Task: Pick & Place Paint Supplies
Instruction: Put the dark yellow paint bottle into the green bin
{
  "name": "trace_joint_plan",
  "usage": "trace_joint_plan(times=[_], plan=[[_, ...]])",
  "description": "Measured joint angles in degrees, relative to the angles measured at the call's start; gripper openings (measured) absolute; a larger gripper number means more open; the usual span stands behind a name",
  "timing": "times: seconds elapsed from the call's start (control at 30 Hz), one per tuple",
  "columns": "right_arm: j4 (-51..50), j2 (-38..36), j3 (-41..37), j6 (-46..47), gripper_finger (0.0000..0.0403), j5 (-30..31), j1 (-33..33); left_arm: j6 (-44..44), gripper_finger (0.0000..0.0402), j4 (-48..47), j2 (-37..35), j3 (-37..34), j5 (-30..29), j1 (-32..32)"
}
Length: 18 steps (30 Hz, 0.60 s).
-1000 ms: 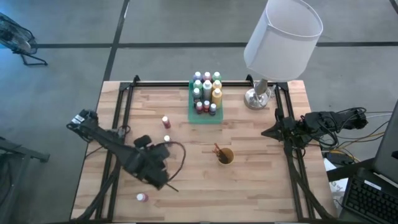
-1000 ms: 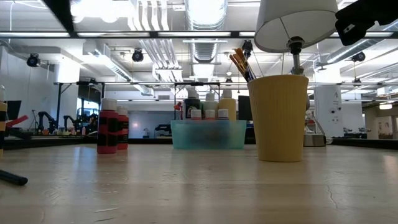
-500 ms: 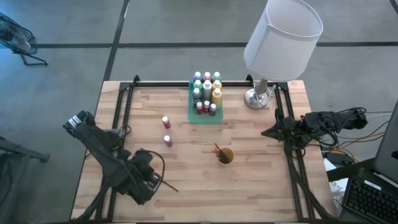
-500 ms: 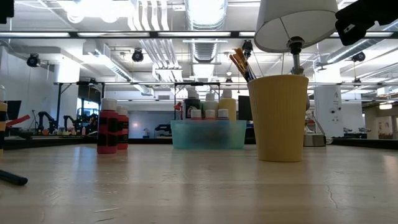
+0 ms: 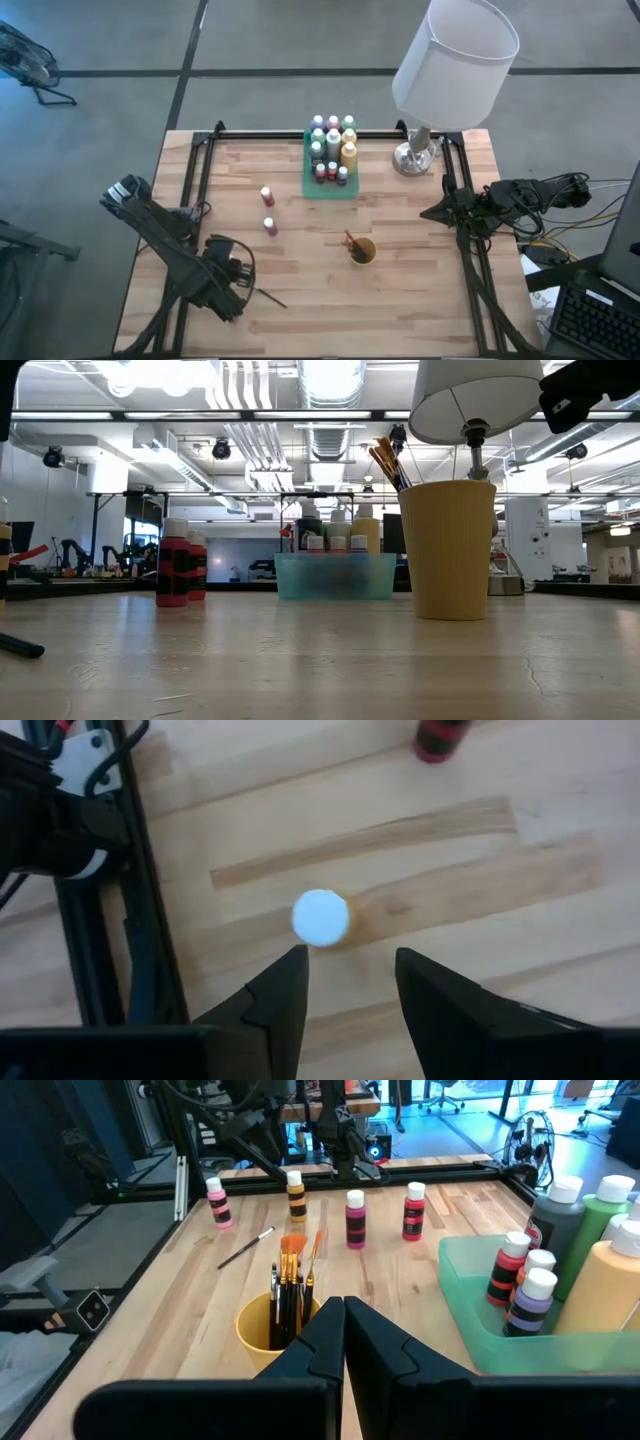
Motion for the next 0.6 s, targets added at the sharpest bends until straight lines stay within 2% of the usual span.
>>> trace_joint_plan(times=[0.2,0.3,0.6], plan=[[0.00,0.00,0.00,-0.12,0.0008,-0.02,-0.02,0.71,0.0156,0.06,-0.85,-2.91,0.19,0.19],[0.00,0.00,0.00,-0.18,0.0008,-0.01,0.00,4.85,0.0162,-0.19,-0.86,-3.77,0.13,0.44],[0.00,0.00,0.00,-0.18,0.0008,0.00,0.00,6.66,0.0247,-0.35,-0.81,-5.08,0.17,0.73]])
